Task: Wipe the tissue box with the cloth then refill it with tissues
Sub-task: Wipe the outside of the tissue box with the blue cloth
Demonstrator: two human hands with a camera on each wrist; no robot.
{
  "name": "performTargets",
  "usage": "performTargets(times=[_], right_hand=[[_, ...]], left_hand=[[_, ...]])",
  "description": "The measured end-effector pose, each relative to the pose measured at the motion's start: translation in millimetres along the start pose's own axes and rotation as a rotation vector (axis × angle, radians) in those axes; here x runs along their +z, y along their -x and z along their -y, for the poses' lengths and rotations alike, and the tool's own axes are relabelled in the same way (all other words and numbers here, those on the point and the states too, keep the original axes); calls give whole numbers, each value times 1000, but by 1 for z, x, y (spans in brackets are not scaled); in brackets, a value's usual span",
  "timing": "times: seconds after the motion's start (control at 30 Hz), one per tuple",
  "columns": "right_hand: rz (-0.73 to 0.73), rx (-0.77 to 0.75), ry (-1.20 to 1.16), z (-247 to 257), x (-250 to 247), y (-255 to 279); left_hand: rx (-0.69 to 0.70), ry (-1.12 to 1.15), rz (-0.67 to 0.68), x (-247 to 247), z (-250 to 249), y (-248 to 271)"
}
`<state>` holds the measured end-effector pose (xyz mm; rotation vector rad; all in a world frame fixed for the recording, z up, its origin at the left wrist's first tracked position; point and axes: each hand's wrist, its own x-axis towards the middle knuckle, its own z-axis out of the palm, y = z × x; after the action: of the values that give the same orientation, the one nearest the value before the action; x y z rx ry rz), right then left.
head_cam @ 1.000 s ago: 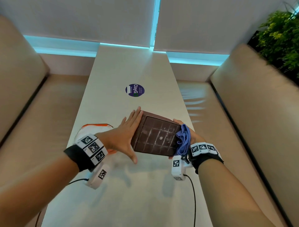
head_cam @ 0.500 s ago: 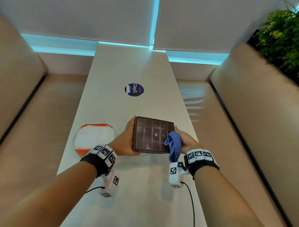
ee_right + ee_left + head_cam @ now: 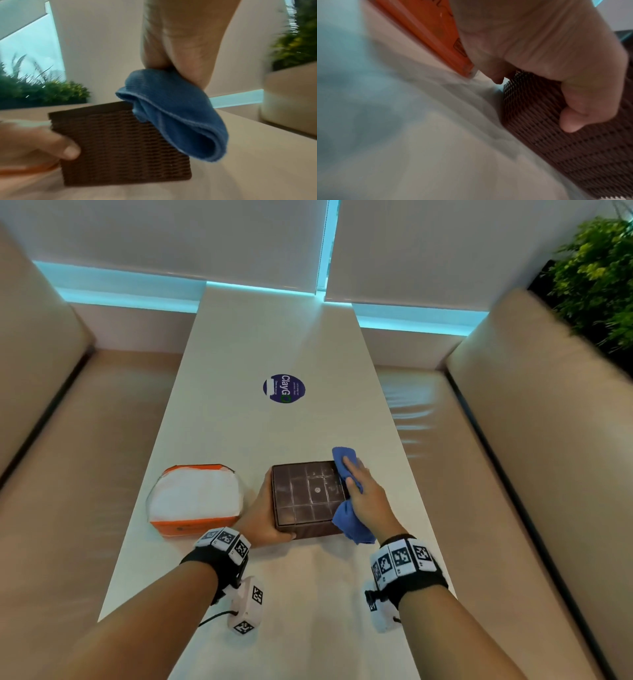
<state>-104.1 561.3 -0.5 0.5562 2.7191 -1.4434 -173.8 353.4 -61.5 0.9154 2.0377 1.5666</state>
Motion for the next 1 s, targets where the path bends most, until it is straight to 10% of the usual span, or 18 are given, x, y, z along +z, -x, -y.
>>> performTargets(times=[0.17,0.4,0.6,0.8,1.0], right_hand=[[53,-10,617,17,26,2],[242,-236,618,43,52,-7],[141,-94,606,26,16,-34],[446,-443,419,30,34,3],[413,-428,668,44,39,-29]], left_hand=[[-2,35,25,-5,1,-1],[17,9,3,-10,5,-4],[-10,37,45,-16,6,-5],[-58,52,117,-26,16,-8],[-67,-32,126,-28,16,-12]])
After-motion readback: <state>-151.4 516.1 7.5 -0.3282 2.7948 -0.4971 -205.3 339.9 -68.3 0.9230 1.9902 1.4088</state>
